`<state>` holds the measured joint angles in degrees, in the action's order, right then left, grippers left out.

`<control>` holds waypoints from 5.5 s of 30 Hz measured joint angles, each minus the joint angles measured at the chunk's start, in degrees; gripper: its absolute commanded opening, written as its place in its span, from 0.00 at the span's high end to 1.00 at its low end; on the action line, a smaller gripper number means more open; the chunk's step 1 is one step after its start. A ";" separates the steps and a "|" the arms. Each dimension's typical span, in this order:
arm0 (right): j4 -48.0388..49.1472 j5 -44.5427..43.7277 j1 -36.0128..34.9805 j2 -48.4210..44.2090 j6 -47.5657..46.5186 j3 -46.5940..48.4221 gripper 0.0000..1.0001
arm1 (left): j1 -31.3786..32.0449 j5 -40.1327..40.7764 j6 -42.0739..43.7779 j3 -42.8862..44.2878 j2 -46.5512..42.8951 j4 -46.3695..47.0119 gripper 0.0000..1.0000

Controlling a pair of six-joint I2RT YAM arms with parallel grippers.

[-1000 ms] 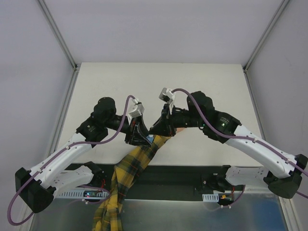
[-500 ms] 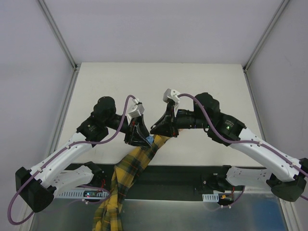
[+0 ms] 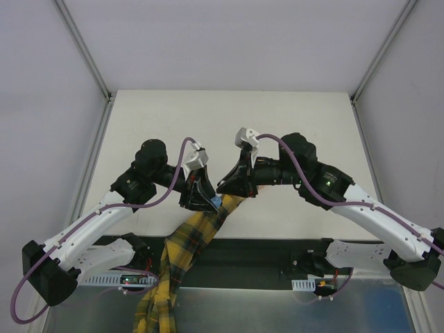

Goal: Paint the nails

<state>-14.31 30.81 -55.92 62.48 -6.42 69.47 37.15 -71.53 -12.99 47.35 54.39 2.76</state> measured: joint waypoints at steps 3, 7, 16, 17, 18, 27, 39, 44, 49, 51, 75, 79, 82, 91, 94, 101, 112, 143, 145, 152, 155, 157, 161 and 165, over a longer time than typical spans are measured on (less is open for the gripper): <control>0.00 0.09 0.20 -0.09 0.15 0.00 1.00 | 0.00 0.02 0.00 0.00 0.00 0.00 1.00; 0.00 0.07 0.37 -0.57 0.20 0.00 1.00 | 0.00 0.00 0.00 0.00 0.00 0.00 1.00; 0.44 0.07 0.98 -1.36 0.35 0.00 1.00 | 0.04 0.00 0.00 0.00 0.02 0.00 1.00; 0.44 0.07 0.98 -1.36 0.37 0.00 1.00 | 0.04 0.00 0.00 0.00 0.02 0.00 1.00; 0.44 0.07 1.01 -1.36 0.39 0.00 1.00 | 0.04 0.00 0.00 0.00 0.02 0.00 1.00; 0.48 0.11 1.53 -1.70 0.87 0.00 1.00 | 0.04 -0.02 -0.02 0.00 0.02 0.00 1.00; 0.59 0.02 1.95 -2.05 1.07 -0.02 1.00 | 0.04 -0.20 -0.02 0.00 0.02 -0.02 1.00; 0.57 -0.11 2.34 -2.27 1.07 -0.02 1.00 | 0.42 -0.50 -0.04 0.00 0.02 -0.02 1.00; 0.57 -0.02 2.38 -2.27 1.09 -0.02 1.00 | 0.42 -0.52 -0.04 0.02 0.02 -0.02 1.00; 0.63 0.09 2.43 -2.27 1.27 -0.07 1.00 | 0.42 -0.52 -0.04 0.00 0.02 -0.02 1.00; 1.49 0.96 2.49 -5.66 3.02 -0.85 1.00 | 0.42 0.44 0.02 0.02 0.79 -0.09 1.00; 1.40 -0.85 2.93 -5.97 3.48 -0.96 0.99 | 0.42 2.16 0.42 0.02 0.76 -0.26 1.00; 1.36 -4.07 4.15 -6.45 4.31 -1.66 0.99 | 0.42 4.42 0.98 0.02 0.55 -0.70 1.00; -2.05 -19.45 11.63 -11.45 7.28 -9.03 1.00 | 0.42 18.25 4.24 0.02 -2.82 -2.71 1.00; -1.86 -23.32 16.41 -15.17 7.85 -14.93 1.00 | 0.42 21.49 4.92 0.02 -2.97 -2.73 1.00; 2.75 -27.21 28.85 -17.90 9.49 -29.11 1.00 | 0.42 25.64 5.44 0.02 -3.08 -2.78 1.00; 12.13 -27.10 39.80 -10.97 11.15 -37.90 1.00 | 0.42 30.32 6.36 0.31 2.01 -2.14 1.00; 32.57 -11.93 48.13 12.70 8.35 -37.97 1.00 | 1.40 34.75 8.39 8.85 16.46 5.97 1.00; 32.57 -12.02 48.13 12.68 8.33 -37.99 1.00 | 1.57 34.73 8.39 8.85 16.46 6.03 1.00; 32.57 -12.04 48.13 12.81 8.28 -37.99 1.00 | 1.88 34.73 8.37 8.85 16.46 6.05 1.00; 32.57 -12.04 48.13 13.14 8.28 -37.99 1.00 | 1.90 34.71 8.35 8.85 16.46 6.08 1.00; 32.57 -12.04 48.13 13.27 8.28 -37.99 1.00 | 1.90 34.71 8.35 8.85 16.46 6.12 1.00; 32.61 -12.02 48.13 13.84 8.31 -37.99 1.00 | 1.90 34.69 8.33 8.85 16.46 6.45 1.00; 32.59 -12.04 48.13 14.64 8.28 -37.99 1.00 | 1.88 34.67 8.33 8.85 16.46 6.47 1.00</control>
<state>18.28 18.76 -7.79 77.12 1.87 31.48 39.03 -36.86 -4.67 56.21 70.85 9.23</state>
